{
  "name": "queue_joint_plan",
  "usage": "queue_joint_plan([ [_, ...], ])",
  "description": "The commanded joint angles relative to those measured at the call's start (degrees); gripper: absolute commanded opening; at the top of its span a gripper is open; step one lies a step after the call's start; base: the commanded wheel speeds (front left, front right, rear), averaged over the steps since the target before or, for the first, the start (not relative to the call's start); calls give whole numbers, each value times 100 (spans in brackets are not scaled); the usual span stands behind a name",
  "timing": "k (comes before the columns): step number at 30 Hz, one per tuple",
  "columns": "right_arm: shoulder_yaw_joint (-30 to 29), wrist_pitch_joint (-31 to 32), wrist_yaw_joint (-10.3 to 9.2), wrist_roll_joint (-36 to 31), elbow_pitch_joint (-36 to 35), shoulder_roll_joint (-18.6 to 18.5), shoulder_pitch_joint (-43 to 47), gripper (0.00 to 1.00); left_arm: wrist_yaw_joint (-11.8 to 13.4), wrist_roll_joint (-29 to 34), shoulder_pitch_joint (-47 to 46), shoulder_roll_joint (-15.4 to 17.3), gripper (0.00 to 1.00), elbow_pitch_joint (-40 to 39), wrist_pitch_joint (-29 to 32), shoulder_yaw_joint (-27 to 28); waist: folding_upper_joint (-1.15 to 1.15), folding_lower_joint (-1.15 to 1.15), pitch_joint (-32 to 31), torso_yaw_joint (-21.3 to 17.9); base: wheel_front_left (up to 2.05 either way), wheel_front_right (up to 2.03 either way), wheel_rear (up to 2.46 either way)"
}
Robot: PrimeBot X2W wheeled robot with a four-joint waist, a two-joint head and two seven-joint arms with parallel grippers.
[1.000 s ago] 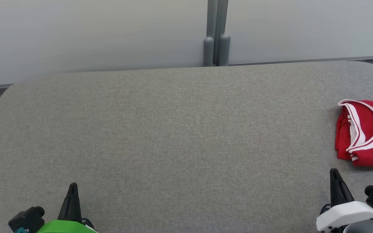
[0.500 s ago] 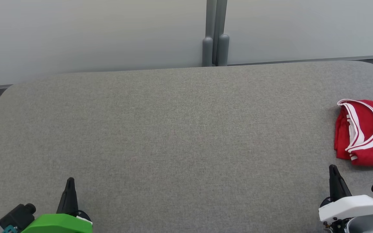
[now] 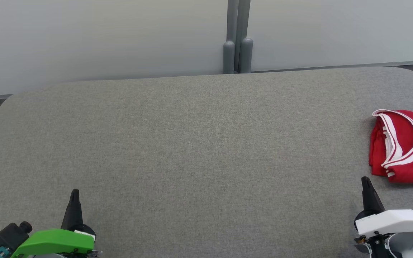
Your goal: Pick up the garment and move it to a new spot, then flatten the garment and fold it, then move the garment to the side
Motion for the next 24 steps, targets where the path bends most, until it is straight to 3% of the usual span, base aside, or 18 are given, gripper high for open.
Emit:
queue_joint_plan([
  [1, 6, 45, 3, 234, -77, -43, -142, 0, -8, -206, -158, 2, 0, -75, 46, 36, 26, 0, 0, -2, 0, 0, 0],
  [24, 84, 405, 3, 1845, -71, -65, -320, 0, -12, -1482, -314, -47, 0, -168, 400, 153, 37, 0, -5, -34, 0, 0, 0],
])
